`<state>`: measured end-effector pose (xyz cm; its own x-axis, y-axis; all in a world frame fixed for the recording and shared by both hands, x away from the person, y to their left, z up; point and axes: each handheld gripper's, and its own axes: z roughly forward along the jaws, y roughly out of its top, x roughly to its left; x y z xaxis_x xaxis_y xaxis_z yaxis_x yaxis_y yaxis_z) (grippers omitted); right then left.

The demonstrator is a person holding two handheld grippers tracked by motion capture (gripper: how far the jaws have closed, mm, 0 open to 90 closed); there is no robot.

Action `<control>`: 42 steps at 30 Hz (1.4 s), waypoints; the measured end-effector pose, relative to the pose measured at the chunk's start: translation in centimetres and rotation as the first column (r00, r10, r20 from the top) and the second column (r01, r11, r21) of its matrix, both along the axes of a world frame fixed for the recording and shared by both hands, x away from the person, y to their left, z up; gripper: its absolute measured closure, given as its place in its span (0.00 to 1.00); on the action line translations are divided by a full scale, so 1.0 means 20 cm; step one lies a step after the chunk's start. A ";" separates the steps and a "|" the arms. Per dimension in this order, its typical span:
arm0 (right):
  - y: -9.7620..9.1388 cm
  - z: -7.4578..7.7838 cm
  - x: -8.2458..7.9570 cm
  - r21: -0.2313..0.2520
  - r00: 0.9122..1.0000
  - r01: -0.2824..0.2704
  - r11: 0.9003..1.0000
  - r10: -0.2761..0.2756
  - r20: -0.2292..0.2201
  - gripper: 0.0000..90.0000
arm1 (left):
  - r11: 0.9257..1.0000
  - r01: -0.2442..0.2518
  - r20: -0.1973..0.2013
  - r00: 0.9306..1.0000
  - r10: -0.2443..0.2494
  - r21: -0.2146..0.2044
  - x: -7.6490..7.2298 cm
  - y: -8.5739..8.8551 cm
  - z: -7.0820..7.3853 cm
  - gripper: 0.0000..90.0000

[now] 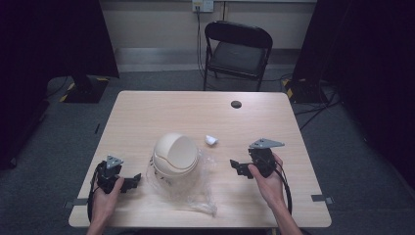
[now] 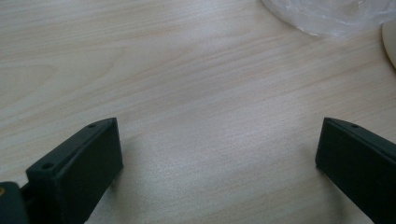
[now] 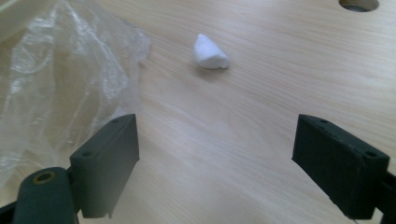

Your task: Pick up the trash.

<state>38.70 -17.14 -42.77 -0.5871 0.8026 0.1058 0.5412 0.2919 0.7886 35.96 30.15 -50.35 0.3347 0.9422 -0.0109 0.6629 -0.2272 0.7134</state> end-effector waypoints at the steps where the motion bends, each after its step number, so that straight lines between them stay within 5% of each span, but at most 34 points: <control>1: 0.01 0.01 0.00 0.004 1.000 -0.005 1.000 0.005 0.000 0.16 | 1.000 -0.001 0.001 1.000 0.001 -0.001 0.00 0.00 0.00 0.00; 19: 0.24 0.18 0.04 0.025 0.992 -0.119 0.993 0.118 0.042 0.16 | 1.000 -0.001 0.001 1.000 0.001 -0.002 0.00 0.00 0.00 0.00; 34: 0.42 0.35 0.03 0.046 0.971 -0.221 0.974 0.215 0.103 0.16 | 1.000 -0.001 0.001 1.000 0.001 -0.001 0.00 0.00 0.00 0.00; 42: 0.53 0.33 0.04 0.026 0.962 -0.265 0.964 0.262 0.082 0.16 | 1.000 -0.002 0.001 1.000 0.002 -0.002 0.00 0.00 0.00 0.00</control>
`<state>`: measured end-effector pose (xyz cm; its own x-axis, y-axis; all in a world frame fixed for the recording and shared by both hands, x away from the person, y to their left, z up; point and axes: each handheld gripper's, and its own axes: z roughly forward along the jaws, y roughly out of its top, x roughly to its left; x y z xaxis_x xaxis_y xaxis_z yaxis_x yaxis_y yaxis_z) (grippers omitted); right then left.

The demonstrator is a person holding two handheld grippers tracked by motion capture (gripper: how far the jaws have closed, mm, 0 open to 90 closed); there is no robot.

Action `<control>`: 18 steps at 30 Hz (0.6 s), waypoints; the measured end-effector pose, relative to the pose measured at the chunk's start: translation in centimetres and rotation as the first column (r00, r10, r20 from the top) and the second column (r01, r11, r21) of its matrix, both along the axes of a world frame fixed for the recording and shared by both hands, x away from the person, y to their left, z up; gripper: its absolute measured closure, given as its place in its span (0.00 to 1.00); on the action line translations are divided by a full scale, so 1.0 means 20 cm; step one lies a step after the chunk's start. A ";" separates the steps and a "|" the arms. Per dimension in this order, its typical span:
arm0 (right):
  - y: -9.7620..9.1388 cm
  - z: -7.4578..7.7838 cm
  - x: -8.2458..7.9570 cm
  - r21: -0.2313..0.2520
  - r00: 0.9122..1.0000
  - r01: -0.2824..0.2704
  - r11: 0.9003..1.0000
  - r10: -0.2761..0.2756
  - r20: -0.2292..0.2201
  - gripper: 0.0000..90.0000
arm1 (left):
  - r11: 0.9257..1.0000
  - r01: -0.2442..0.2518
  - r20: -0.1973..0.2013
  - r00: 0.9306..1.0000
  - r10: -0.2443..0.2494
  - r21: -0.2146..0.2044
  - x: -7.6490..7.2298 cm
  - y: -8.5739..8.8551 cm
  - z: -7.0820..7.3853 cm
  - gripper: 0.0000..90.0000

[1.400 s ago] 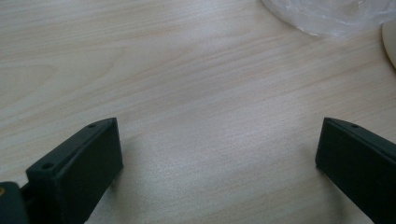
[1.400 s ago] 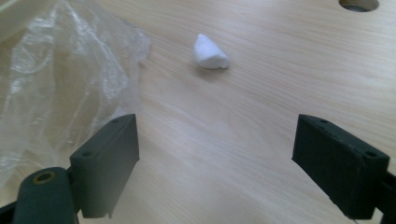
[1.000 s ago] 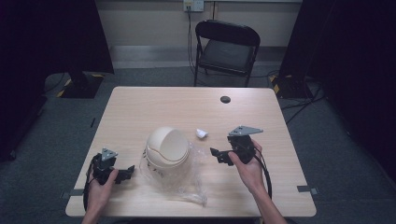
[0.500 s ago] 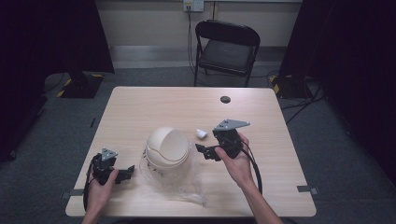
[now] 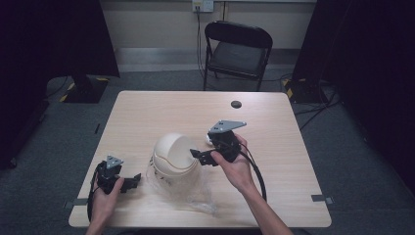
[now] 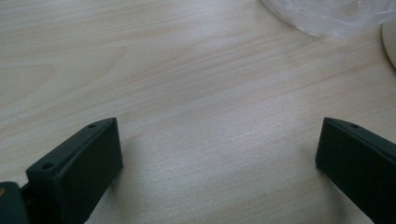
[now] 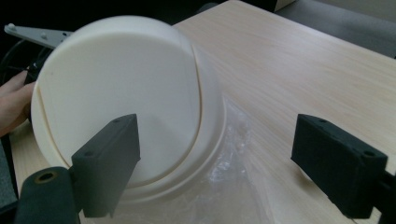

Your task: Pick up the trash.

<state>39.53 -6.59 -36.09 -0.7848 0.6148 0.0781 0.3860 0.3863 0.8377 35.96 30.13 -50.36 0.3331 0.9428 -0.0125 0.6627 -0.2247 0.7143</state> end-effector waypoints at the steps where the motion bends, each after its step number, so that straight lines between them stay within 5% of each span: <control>1: 0.01 -0.01 0.00 -0.005 1.000 -0.008 1.000 0.008 -0.008 0.16 | 1.000 0.000 0.000 1.000 0.000 0.001 0.00 0.00 0.00 0.00; 18: 0.09 -0.13 0.08 -0.051 0.999 -0.010 0.999 0.008 -0.051 0.16 | 1.000 0.000 0.000 1.000 0.000 0.000 0.00 0.00 0.00 0.00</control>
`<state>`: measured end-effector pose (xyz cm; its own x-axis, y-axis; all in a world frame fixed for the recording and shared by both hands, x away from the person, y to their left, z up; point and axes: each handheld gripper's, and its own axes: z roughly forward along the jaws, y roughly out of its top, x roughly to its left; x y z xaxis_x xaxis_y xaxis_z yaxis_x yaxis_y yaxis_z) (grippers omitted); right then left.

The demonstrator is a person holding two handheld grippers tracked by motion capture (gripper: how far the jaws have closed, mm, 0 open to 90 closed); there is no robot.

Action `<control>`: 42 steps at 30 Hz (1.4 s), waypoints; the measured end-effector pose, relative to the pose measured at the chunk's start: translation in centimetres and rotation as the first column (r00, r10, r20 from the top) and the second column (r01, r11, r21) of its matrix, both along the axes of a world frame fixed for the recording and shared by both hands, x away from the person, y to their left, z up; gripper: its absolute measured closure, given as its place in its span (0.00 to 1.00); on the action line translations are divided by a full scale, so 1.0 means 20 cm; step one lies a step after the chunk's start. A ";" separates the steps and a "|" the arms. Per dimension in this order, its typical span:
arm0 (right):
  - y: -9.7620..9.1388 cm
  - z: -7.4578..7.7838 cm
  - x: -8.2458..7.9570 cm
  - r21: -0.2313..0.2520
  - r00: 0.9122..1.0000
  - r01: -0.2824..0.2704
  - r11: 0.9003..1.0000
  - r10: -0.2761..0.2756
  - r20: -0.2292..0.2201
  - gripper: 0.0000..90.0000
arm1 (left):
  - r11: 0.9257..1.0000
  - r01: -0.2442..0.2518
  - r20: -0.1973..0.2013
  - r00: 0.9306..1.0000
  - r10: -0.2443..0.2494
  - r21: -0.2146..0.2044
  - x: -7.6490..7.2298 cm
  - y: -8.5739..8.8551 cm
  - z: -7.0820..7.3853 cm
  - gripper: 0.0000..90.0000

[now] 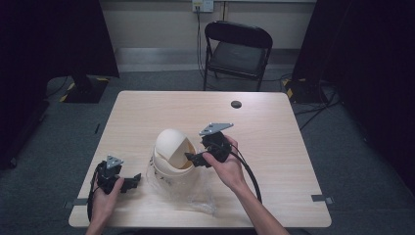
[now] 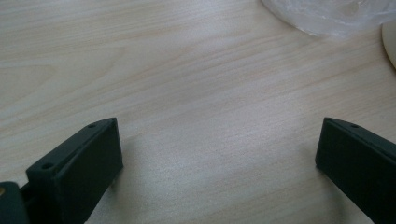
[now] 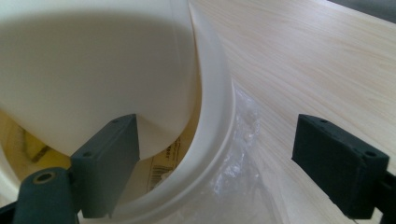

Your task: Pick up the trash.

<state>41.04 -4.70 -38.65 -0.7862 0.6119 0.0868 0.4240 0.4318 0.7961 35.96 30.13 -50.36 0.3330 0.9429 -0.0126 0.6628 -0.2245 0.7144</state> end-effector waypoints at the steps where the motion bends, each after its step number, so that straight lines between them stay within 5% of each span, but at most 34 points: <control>1: 0.01 -0.01 0.01 -0.003 1.000 0.001 1.000 -0.001 0.000 0.16 | 1.000 0.000 0.000 1.000 0.000 0.000 0.00 0.00 0.00 0.00; 24: 0.10 -0.09 0.10 -0.025 0.999 0.021 0.999 -0.022 -0.024 0.18 | 1.000 0.001 0.000 1.000 -0.001 0.001 0.00 0.00 0.00 0.00; 34: 0.00 0.00 0.06 0.021 1.000 -0.007 1.000 0.007 -0.003 0.18 | 1.000 0.001 -0.001 1.000 -0.001 0.002 0.00 0.00 0.00 0.00; 42: -0.19 0.08 0.10 0.079 0.998 0.064 0.995 -0.064 0.006 0.18 | 1.000 0.000 0.000 1.000 0.000 0.001 0.00 0.00 0.00 0.00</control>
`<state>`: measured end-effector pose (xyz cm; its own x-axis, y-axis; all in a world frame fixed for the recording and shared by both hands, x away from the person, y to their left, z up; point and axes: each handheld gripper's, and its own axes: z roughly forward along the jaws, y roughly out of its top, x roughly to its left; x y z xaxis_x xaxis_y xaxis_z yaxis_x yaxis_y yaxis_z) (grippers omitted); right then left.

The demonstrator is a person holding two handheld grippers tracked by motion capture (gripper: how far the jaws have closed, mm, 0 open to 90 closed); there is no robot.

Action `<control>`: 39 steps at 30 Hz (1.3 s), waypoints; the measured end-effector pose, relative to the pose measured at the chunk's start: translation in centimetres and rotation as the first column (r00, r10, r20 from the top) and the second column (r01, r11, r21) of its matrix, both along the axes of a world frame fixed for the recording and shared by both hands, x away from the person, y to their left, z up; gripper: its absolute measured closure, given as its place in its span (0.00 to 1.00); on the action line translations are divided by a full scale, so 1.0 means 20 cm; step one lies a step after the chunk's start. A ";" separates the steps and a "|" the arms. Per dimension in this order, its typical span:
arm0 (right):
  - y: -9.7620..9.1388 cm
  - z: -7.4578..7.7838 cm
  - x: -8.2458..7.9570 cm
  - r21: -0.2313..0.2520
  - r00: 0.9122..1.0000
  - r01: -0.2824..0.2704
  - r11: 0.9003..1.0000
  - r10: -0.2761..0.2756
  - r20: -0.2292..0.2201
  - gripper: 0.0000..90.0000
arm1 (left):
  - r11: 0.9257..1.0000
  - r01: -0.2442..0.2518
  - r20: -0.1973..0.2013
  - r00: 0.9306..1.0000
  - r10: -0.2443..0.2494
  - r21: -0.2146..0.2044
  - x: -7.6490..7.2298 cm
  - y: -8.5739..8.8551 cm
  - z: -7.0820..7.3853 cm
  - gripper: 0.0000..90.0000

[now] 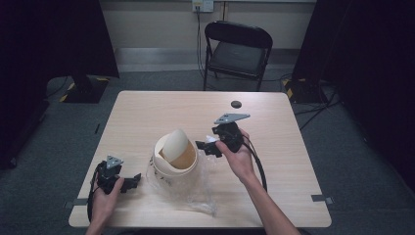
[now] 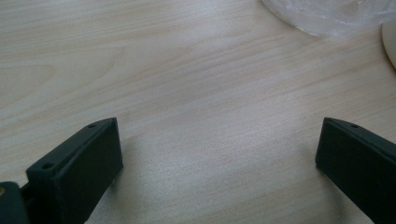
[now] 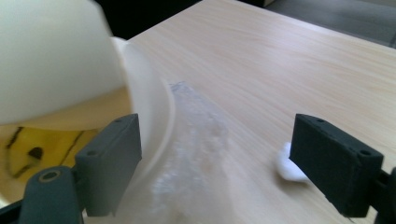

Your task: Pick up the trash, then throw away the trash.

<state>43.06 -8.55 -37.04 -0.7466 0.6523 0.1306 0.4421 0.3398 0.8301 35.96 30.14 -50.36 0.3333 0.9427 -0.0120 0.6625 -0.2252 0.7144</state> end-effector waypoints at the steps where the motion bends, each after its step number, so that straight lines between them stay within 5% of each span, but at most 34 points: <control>1: -0.02 0.00 0.01 -0.003 1.000 0.017 1.000 -0.017 -0.002 0.19 | 1.000 0.000 0.000 1.000 0.000 0.000 0.00 0.00 0.00 0.00; 9: -0.10 -0.15 0.14 -0.076 0.994 0.096 0.993 -0.099 -0.045 0.26 | 1.000 0.001 -0.001 1.000 -0.001 0.001 0.00 0.00 0.00 0.00; 22: -0.05 -0.39 0.32 -0.160 0.992 0.080 0.984 -0.094 -0.082 0.35 | 1.000 -0.001 0.000 1.000 0.001 0.000 0.00 0.00 0.00 0.00; 39: -0.01 -0.54 0.42 -0.216 0.989 0.069 0.974 -0.096 -0.114 0.49 | 1.000 0.000 0.000 1.000 0.000 0.001 0.00 0.00 0.00 0.00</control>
